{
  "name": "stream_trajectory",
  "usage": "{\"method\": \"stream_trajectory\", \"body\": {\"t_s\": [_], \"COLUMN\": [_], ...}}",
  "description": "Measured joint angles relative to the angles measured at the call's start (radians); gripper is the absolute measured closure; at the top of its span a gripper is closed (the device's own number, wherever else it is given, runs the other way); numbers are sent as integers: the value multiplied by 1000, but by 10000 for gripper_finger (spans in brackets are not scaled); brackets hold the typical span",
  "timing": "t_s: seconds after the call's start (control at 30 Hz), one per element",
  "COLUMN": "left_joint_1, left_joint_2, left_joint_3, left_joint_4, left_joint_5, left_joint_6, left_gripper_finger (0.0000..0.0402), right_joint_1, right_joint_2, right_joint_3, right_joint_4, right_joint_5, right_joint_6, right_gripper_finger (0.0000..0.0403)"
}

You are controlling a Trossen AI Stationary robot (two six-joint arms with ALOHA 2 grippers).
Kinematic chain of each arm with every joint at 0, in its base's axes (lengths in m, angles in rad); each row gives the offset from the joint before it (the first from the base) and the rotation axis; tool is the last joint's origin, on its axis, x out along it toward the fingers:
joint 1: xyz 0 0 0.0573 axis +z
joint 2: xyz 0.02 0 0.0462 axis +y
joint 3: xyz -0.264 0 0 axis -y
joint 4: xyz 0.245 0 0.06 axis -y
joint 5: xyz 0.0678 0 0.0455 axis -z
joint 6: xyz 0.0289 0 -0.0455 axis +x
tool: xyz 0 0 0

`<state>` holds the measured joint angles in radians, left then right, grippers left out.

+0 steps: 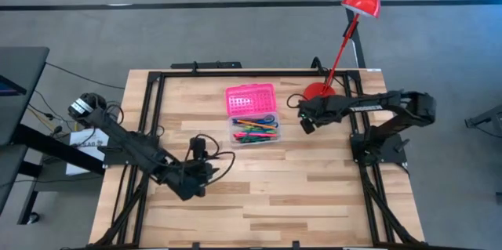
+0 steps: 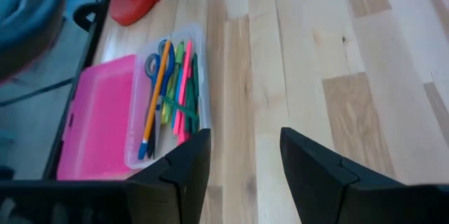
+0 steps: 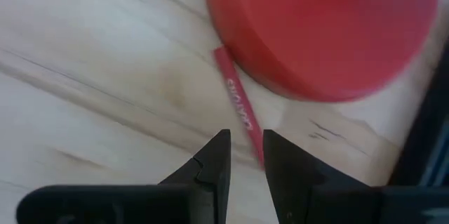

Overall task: Pick & place school supplies into a supply box
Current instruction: Put the red crayon into the pink supply box

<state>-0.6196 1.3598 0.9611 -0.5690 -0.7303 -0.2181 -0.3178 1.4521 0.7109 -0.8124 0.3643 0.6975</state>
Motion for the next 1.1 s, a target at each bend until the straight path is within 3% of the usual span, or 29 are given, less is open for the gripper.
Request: {"method": "stream_trajectory", "body": {"t_s": [0.13,0.5,0.7,1.1], "left_joint_1": [-36,-66,-79,-84], "left_joint_2": [0,0,0,1], "left_joint_3": [0,0,0,0], "left_joint_4": [-23,-24,-24,-24], "left_joint_5": [-45,-50,-53,-54], "left_joint_6": [-30,-81,-93,-105], "left_gripper_finger": [235,235,235,235], "right_joint_1": [-12,-55,-93,6], "right_joint_2": [38,118,126,111], "right_joint_3": [0,0,-19,-25], "right_joint_4": [11,6,28,32], "right_joint_5": [-17,-31,-93,-98], "right_joint_6": [-30,-37,-69,-131], "right_gripper_finger": [327,327,328,343]}}
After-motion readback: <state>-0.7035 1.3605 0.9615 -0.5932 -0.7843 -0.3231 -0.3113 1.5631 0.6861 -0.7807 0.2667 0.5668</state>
